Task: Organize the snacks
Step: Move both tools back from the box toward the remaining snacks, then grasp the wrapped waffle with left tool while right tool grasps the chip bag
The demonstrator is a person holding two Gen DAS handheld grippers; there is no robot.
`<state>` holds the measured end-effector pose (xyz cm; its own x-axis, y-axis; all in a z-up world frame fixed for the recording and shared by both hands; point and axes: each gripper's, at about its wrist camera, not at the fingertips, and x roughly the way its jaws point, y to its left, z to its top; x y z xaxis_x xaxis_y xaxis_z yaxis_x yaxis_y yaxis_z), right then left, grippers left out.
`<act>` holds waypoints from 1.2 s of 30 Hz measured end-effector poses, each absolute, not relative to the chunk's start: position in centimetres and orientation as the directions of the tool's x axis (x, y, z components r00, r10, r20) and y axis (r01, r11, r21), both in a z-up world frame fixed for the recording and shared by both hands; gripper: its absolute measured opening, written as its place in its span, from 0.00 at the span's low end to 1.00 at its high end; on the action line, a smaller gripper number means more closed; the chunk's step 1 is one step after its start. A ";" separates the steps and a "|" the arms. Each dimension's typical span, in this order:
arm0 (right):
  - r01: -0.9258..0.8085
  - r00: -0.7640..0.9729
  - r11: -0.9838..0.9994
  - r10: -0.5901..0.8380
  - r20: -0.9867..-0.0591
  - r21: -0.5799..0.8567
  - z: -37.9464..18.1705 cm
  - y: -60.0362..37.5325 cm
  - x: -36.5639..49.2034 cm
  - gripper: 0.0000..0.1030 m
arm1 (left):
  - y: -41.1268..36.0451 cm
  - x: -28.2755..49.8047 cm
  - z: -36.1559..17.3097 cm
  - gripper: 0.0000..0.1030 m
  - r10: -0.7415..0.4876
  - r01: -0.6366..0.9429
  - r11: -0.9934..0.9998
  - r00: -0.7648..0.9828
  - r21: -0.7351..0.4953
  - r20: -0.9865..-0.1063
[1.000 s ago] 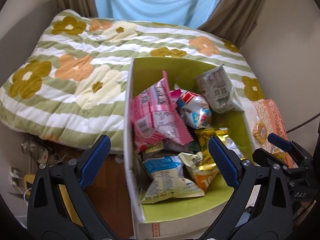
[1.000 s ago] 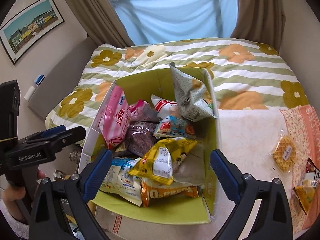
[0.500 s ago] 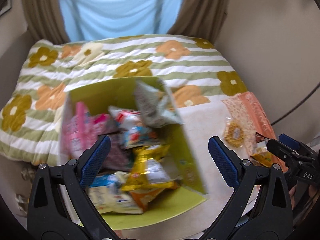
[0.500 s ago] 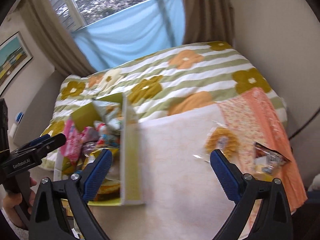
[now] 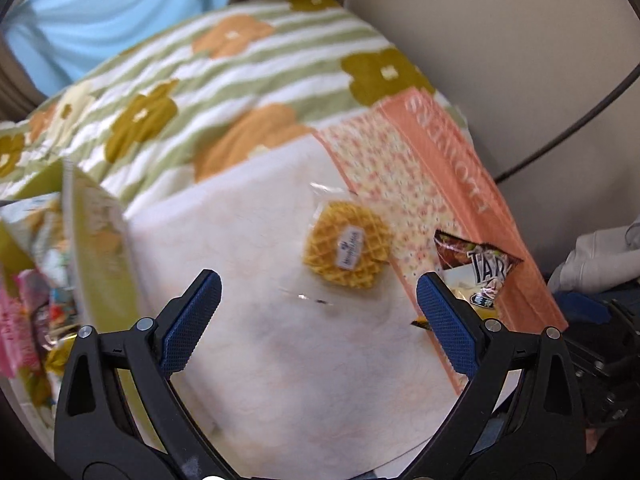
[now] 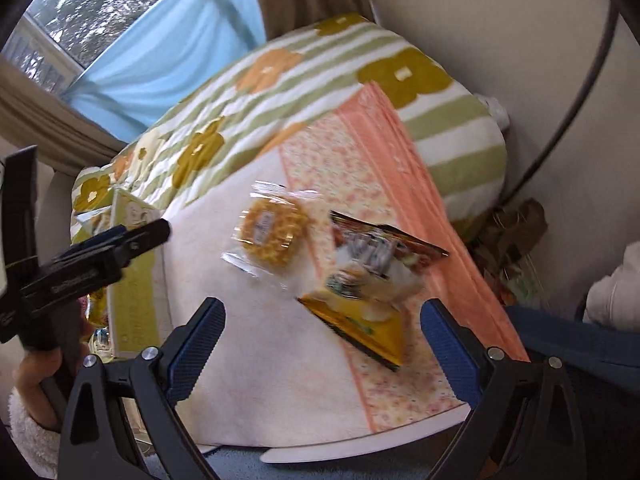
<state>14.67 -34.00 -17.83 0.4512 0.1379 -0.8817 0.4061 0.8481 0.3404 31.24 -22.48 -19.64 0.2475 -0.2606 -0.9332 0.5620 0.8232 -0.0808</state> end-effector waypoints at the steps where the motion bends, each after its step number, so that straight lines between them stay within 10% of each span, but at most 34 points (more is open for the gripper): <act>1: 0.410 0.446 0.844 0.144 -0.883 0.344 -18.4 -34.7 14.6 0.95 | -23.8 31.3 -21.0 0.95 -0.243 0.575 0.815 0.220 -0.076 -0.945; 23: 0.616 0.392 0.661 0.216 -0.894 0.429 -26.9 -36.8 17.3 0.95 | -29.2 33.9 -32.2 0.94 -0.101 0.699 0.714 0.052 -0.036 -0.994; 36: 0.644 0.401 0.642 0.178 -0.898 0.415 -28.1 -36.5 17.6 0.95 | -28.1 34.3 -31.6 0.72 -0.151 0.707 0.704 0.060 -0.065 -0.987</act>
